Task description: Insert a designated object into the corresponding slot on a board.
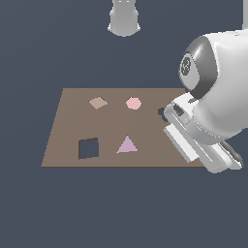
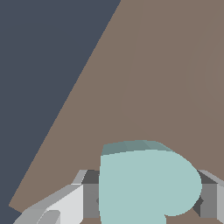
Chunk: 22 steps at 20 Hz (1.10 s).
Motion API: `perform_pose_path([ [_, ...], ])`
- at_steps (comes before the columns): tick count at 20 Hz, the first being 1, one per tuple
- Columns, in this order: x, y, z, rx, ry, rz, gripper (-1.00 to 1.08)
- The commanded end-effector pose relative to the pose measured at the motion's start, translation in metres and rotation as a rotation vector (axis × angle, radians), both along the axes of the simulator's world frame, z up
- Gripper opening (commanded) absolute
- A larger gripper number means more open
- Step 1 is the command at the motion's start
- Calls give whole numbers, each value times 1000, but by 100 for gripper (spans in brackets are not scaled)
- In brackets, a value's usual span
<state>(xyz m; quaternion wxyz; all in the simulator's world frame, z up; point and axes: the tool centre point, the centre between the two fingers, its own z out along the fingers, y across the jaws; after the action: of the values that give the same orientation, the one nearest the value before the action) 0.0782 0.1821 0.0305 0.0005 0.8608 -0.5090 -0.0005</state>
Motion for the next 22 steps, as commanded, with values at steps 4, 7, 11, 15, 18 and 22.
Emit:
perform_pose_path([
  [4,0,0,-1,0,-1,0,-100],
  [7,0,0,-1,0,-1,0,-100],
  [11,1,0,1,1,-2,0,-100],
  [15,0,0,2,0,-1,0,-100],
  [18,0,0,3,0,-1,7,-100],
  [22,-1,2,3,0,-1,39,-100],
])
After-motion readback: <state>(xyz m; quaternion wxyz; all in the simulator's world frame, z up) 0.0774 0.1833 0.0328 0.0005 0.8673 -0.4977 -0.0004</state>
